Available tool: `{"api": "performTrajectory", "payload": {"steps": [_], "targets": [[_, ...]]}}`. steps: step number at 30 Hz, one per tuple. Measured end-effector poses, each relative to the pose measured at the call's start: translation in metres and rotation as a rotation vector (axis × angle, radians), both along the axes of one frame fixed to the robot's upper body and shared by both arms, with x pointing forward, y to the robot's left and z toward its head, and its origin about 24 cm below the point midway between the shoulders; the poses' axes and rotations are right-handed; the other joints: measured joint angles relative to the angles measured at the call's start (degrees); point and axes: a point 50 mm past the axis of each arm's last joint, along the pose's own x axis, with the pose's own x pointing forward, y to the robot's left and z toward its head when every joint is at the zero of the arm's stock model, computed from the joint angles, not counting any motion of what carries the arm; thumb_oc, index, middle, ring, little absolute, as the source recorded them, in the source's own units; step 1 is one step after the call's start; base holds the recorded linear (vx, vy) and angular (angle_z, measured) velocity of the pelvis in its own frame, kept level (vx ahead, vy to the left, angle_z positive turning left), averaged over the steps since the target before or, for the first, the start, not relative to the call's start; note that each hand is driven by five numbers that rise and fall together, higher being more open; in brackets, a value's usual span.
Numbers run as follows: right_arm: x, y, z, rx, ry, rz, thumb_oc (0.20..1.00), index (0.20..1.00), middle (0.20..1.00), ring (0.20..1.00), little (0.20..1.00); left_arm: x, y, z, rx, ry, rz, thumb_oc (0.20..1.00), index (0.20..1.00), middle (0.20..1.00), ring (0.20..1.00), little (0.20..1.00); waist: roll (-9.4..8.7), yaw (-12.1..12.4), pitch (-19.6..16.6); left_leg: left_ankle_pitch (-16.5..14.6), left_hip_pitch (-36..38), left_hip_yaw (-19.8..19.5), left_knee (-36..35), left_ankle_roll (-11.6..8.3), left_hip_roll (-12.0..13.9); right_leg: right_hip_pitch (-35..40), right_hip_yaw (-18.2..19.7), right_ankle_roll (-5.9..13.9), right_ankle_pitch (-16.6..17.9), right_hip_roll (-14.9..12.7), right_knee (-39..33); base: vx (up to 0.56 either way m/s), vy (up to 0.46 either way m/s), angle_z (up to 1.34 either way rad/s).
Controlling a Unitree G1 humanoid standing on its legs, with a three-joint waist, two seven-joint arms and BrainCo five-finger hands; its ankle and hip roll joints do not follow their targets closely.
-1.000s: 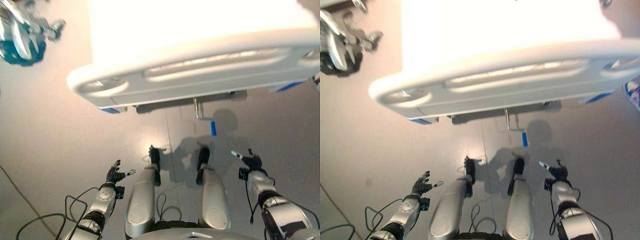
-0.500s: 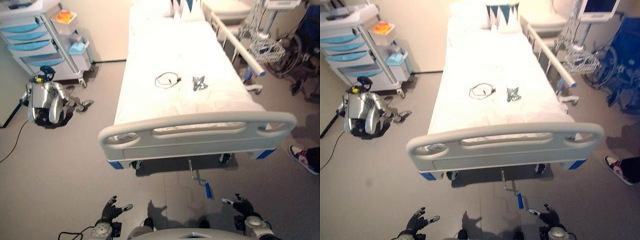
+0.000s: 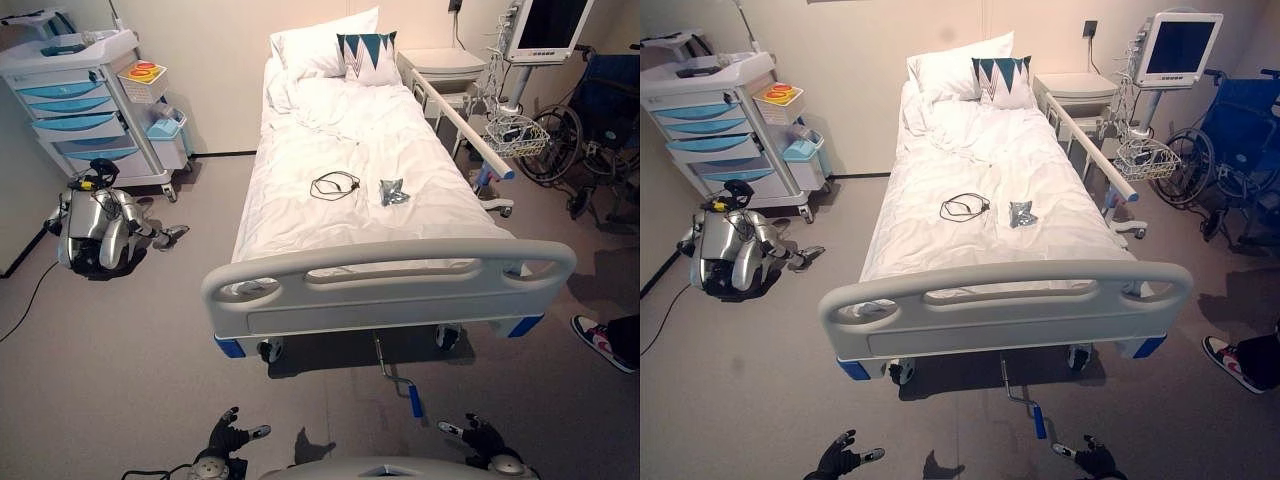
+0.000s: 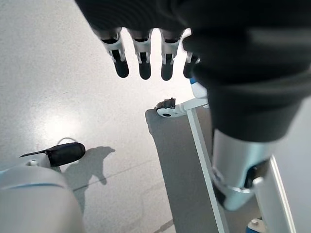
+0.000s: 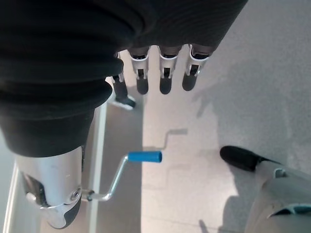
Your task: Raise the hospital bed
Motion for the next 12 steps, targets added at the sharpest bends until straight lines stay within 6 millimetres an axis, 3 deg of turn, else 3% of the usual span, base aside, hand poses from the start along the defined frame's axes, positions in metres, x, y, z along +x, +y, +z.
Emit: {"api": "performTrajectory", "payload": {"steps": [12], "targets": [[0.0010, 0.0024, -0.0004, 0.003, 0.001, 0.013, 1.000, 1.000, 1.000, 1.000, 1.000, -0.0040, -0.0002, -0.0010, -0.009, 0.011, -0.003, 1.000, 1.000, 1.000, 1.000, 1.000, -0.10, 0.11, -0.41, -0.08, 0.53, 0.00, -0.01, -0.05, 0.03, 0.54, 0.08, 0.09, -0.09, 0.01, -0.02, 0.00, 0.000, 0.00]]}}
